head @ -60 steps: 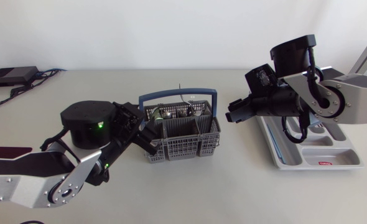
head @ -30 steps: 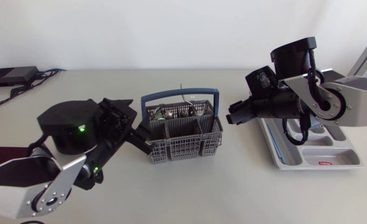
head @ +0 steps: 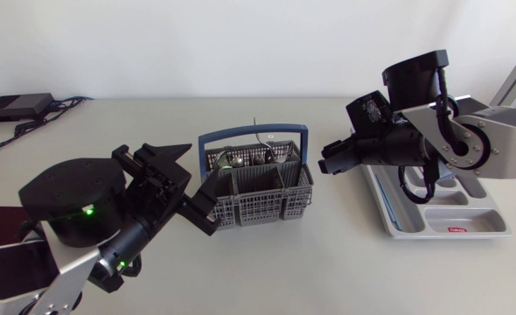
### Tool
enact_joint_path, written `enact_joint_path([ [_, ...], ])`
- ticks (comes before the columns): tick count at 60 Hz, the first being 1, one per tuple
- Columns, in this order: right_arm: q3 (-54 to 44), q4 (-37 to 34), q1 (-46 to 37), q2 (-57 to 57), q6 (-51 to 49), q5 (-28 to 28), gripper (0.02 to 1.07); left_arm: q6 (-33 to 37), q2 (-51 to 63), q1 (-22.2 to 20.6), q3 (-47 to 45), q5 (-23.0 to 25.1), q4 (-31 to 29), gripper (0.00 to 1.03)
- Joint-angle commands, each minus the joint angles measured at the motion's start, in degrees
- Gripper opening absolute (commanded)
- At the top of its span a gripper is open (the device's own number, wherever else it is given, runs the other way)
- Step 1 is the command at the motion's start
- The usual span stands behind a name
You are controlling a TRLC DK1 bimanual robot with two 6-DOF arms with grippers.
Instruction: Sort the cutlery from the basket into the organizer compartments.
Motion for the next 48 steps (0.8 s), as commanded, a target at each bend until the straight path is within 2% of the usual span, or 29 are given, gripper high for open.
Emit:
enact_joint_path([
  [1, -1.66, -0.51, 0.65, -0.64, 1.29, 0.43, 0.66, 0.72, 2.01, -0.42, -0.55, -0.53, 0.47, 0.7],
  [13, -1.66, -0.33, 0.56, -0.55, 1.29, 0.43, 0.66, 0.54, 5.35, -0.42, 0.68, -0.44, 1.09, 0.69],
  [18, -1.92, -0.24, 0.65, -0.55, 1.29, 0.52, 0.66, 0.19, 6.14, -0.42, 1.21, -0.26, 1.18, 0.59],
  [26, -2.1, -0.15, 0.56, -0.55, 1.29, 0.43, 0.66, 0.19, 7.2, -0.25, 1.91, 0.0, 1.44, 0.5],
  [48, -2.18, 0.02, 0.3, -0.64, 1.02, 0.34, 0.66, -0.07, 10.54, 1.16, 5.43, 0.09, 1.62, 0.5],
])
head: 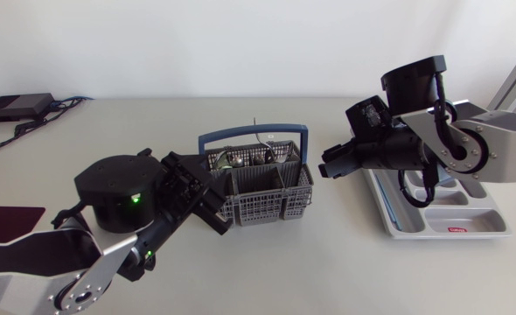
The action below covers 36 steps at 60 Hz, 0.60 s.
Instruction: Sort the cutlery from the basket into the organizer compartments.
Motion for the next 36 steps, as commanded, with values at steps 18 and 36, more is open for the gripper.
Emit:
enact_joint_path([
  [18, -1.66, 0.07, -0.14, -0.88, 0.67, 0.17, 0.66, -0.4, 4.37, 0.96, 4.02, -0.11, 1.05, 0.41],
  [36, -1.92, 0.07, -0.32, -1.32, 0.58, -0.18, 0.66, -0.49, 7.18, 1.58, 6.22, -0.11, 1.05, 0.21],
])
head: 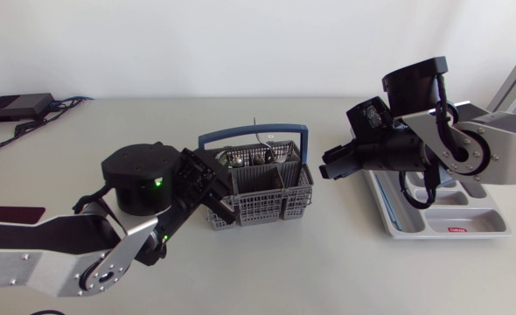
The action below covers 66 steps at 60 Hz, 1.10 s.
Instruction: Sort the cutlery from the basket into the organizer compartments.
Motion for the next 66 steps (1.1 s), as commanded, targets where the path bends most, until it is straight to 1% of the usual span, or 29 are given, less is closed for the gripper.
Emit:
enact_joint_path([
  [1, -1.51, 0.07, -0.16, -0.88, 0.61, 0.06, 0.66, -0.49, 1.61, 0.38, 2.09, -0.11, 0.65, 0.2],
  [7, -1.51, 0.07, -0.34, -0.97, 0.61, -0.12, 0.66, -0.4, 2.75, 0.38, 2.61, -0.11, 0.65, 0.15],
  [10, -1.51, 0.07, -0.34, -0.97, 0.61, -0.21, 0.66, -0.4, 3.19, 0.38, 2.96, -0.11, 0.57, 0.14],
  [12, -1.51, 0.07, -0.43, -1.06, 0.61, -0.21, 0.66, -0.4, 3.45, 0.38, 3.23, -0.11, 0.48, 0.1],
  [43, -1.95, 0.07, -0.52, -1.76, 0.69, -0.47, 0.66, -0.4, 6.18, 0.38, 4.46, -0.2, 0.13, 0.06],
  [66, -2.48, 0.15, -1.39, -2.29, 0.25, -2.23, 0.66, 1.18, 2.4, -0.33, 2.09, -0.2, 0.65, 0.03],
])
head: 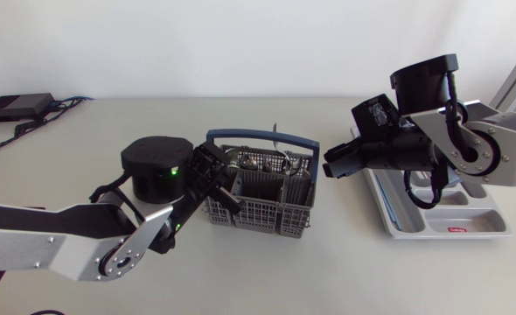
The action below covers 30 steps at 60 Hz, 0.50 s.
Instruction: Sort the cutlery from the basket into the organizer compartments.
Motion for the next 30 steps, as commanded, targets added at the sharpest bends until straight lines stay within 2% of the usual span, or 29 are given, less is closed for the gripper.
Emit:
enact_joint_path([
  [1, -2.11, 0.13, -0.59, -0.78, 0.25, -0.55, 0.66, 1.14, -2.1, -0.98, -1.41, 1.07, 0.22, 0.03],
  [16, -2.63, 0.13, -1.11, -0.95, 0.08, -1.43, 0.66, 4.83, -6.32, -1.95, -0.36, 0.89, -0.57, 0.03],
  [30, -2.37, 0.13, -1.11, -1.31, 0.25, -1.51, 0.66, 6.32, -12.3, -2.83, -3.96, 0.63, -0.49, 0.03],
])
